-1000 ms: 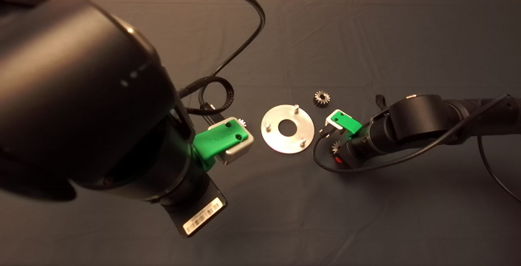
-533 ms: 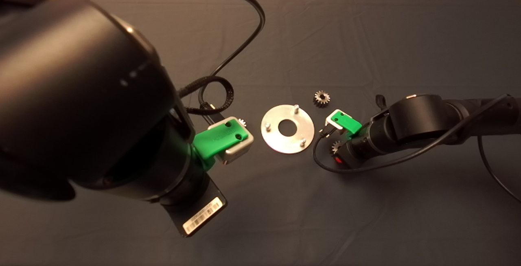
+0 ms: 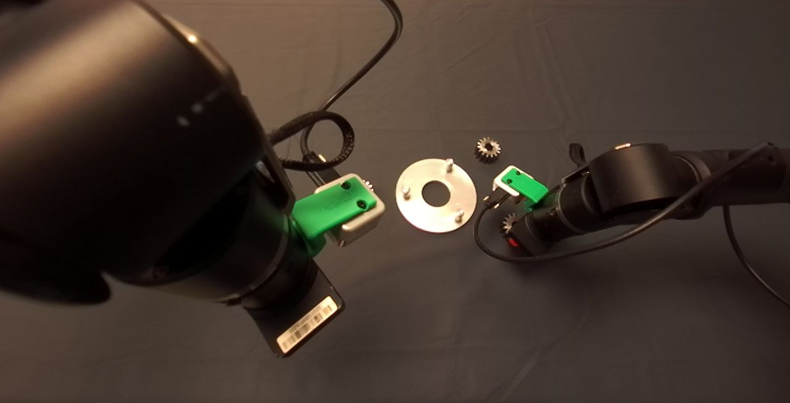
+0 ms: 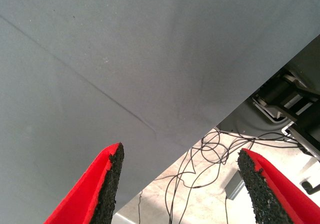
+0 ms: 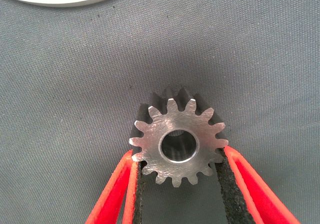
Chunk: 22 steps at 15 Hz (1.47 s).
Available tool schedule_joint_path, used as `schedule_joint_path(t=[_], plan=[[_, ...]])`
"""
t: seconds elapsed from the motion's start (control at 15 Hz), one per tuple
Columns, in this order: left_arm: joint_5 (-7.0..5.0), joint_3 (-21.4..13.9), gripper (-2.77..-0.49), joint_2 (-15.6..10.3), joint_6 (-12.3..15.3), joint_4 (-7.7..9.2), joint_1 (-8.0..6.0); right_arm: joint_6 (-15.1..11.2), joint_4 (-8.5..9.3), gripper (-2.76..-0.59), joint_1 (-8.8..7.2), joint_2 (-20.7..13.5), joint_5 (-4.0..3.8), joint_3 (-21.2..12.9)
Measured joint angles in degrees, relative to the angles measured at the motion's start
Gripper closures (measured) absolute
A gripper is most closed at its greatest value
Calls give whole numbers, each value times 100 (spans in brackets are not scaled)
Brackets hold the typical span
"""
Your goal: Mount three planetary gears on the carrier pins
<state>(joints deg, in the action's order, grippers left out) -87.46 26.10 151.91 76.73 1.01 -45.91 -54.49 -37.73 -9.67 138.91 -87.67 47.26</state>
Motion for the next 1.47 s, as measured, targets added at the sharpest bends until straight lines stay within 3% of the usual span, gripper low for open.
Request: schedule_joint_path(t=[0.67, 1.2, 1.47], plan=[[0, 0, -162, 0, 0, 0, -1, -2, 35, -87, -26, 52, -24, 0], [0, -2, -162, 0, 0, 0, -16, -2, 972, -86, -810, 430, -17, -29], [0, -2, -162, 0, 1, 0, -15, -20, 1254, -86, -1138, 585, -20, -49]])
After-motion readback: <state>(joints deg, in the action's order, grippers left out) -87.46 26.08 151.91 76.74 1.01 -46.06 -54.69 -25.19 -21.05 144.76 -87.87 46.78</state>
